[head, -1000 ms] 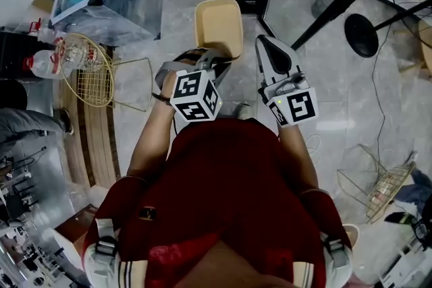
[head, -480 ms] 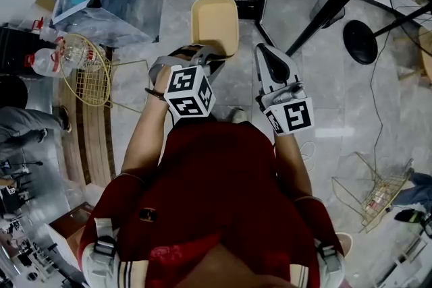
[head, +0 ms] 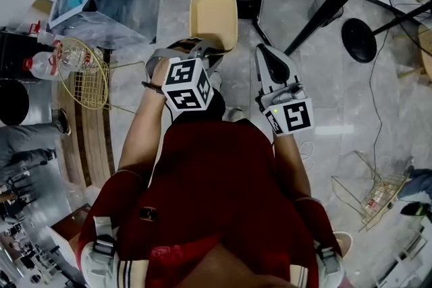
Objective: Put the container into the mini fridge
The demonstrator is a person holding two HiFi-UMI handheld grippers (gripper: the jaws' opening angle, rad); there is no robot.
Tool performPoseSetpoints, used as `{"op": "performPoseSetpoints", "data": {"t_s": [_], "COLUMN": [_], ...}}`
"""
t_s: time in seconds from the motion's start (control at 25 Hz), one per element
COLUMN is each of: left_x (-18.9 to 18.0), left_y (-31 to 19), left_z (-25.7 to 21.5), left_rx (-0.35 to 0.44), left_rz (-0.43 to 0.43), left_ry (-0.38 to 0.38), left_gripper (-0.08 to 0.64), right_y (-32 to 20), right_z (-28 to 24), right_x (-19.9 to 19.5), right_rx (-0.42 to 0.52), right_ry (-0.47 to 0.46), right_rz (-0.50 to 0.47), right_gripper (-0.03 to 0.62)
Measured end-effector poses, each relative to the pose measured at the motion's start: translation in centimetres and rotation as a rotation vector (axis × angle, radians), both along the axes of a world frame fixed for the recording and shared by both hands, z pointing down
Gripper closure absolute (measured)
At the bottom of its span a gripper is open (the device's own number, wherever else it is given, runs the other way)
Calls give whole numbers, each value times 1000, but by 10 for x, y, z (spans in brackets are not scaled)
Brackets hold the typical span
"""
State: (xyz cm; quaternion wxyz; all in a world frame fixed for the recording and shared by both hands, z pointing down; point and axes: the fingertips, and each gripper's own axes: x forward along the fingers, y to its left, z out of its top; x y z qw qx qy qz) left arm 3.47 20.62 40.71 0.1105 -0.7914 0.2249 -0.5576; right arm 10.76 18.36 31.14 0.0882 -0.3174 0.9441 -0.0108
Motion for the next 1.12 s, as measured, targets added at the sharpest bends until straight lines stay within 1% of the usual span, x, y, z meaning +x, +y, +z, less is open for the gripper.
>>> {"op": "performPoseSetpoints", "data": {"t_s": [0.2, 0.4, 0.64, 0.92, 1.12], "left_x": [-10, -22, -48, -85, -100], "left_y": [-31, -74, -131, -203, -244], "left_z": [2, 4, 15, 35, 50], "left_rx": [4, 10, -1, -17, -21], "left_rz": [16, 36, 58, 74, 87], "left_ry": [2, 23, 42, 43, 53], "left_gripper": [545, 545, 543, 545, 543], "right_y": [-18, -55, -103, -163, -196], "right_z": [4, 5, 12, 22, 30], "right_x": [-5, -17, -46, -83, -104], "right_rx": [0, 3, -3, -28, -38], "right_ry": [27, 62, 105, 149, 162], "right_rz": [20, 43, 55, 89, 124], "right_gripper": [594, 594, 594, 594, 594]}}
